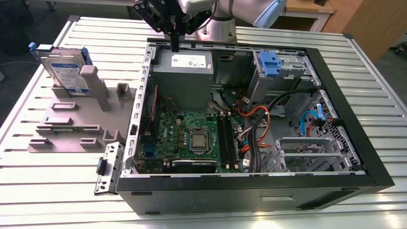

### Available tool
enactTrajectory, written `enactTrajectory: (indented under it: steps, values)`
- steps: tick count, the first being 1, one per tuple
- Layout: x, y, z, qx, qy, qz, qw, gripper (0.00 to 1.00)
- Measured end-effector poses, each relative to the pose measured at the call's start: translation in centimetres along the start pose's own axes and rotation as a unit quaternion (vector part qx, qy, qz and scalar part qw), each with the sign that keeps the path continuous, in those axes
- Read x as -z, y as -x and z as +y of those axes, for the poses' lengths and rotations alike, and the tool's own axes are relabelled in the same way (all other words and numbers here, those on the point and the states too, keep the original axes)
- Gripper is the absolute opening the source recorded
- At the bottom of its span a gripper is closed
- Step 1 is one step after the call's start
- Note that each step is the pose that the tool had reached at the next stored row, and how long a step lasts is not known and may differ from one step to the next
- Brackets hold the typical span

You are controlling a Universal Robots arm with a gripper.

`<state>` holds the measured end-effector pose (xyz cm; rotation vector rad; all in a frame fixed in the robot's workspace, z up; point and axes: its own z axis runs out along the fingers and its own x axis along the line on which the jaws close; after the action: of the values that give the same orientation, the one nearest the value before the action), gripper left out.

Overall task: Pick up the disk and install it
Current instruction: 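Reach for the disk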

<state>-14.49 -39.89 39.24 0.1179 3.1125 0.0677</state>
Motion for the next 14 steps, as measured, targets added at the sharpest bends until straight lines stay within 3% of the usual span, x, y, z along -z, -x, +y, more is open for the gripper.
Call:
enactTrajectory:
  steps: [14]
  values:
    - [0.01, -0.38, -0.03, 0.0, 0.0, 0.0, 1.0, 0.11]
